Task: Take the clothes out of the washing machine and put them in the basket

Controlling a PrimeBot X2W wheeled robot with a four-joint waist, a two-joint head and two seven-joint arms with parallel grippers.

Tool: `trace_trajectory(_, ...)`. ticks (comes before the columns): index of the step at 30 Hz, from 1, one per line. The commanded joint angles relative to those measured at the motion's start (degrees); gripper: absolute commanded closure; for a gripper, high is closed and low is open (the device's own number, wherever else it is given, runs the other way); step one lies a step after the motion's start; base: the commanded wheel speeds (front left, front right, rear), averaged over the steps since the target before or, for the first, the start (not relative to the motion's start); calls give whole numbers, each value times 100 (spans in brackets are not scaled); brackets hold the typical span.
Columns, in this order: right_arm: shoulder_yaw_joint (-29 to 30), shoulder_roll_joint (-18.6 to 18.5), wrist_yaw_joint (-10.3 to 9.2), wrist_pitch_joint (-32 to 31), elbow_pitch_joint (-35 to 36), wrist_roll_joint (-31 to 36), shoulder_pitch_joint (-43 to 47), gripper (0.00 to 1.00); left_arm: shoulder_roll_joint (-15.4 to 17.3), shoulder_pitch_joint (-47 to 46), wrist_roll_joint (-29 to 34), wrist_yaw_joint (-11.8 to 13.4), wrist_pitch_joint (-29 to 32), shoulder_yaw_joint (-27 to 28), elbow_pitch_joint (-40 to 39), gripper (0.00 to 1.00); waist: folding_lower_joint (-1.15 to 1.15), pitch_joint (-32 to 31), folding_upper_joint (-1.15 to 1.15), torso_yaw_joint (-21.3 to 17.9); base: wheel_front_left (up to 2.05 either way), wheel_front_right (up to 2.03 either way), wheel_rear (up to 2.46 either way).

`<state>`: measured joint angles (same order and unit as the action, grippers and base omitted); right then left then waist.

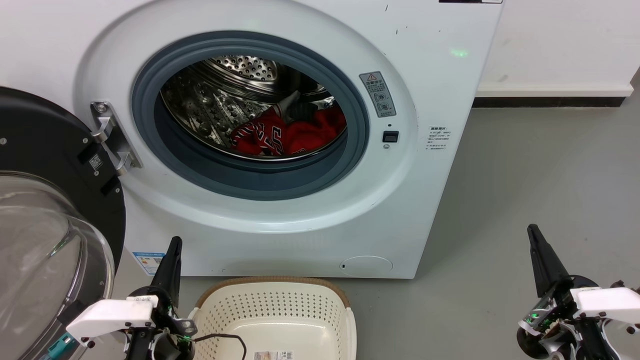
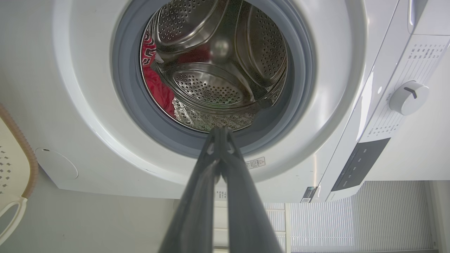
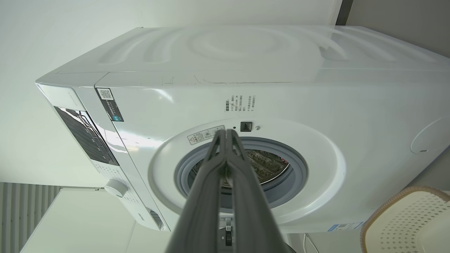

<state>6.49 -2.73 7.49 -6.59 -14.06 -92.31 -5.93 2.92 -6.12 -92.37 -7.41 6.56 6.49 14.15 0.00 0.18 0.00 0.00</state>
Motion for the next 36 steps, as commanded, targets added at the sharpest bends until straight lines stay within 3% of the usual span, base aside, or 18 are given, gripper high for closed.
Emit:
trace_trajectory(1,3,-29,0,-5,-6,-22,-66,100,-10,-30,-10,-24,11,14,-9,100,0,0,0,0,0,0,0)
trace_trajectory(9,3,-29,0,-5,-6,-22,-66,100,-10,-30,-10,-24,11,14,-8,100,0,0,0,0,0,0,0)
trace_trajectory(10,-2,7,0,5,-30,4,20,0,-2,18,4,2,-7,-5,38,0,0,0,0,0,0,0,0)
trace_trajectory(11,-8,14,0,7,-78,5,61,100,-8,59,5,5,-10,-15,83,100,0,0,0,0,0,0,0)
trace_trajectory(12,-8,14,0,7,-78,5,61,100,-8,59,5,5,-10,-15,83,100,0,0,0,0,0,0,0)
trace_trajectory(13,-17,25,0,18,-146,9,153,0,-15,155,13,8,-22,-28,160,0,0,0,0,0,0,0,0)
trace_trajectory(27,-109,16,0,392,46,229,364,0,-12,367,344,5,-395,-79,-39,0,0,-45,0,-13,0,0,0)
trace_trajectory(36,-17,11,0,620,-27,905,418,0,-11,425,899,2,-621,116,-21,0,0,-78,0,-24,0,0,0)
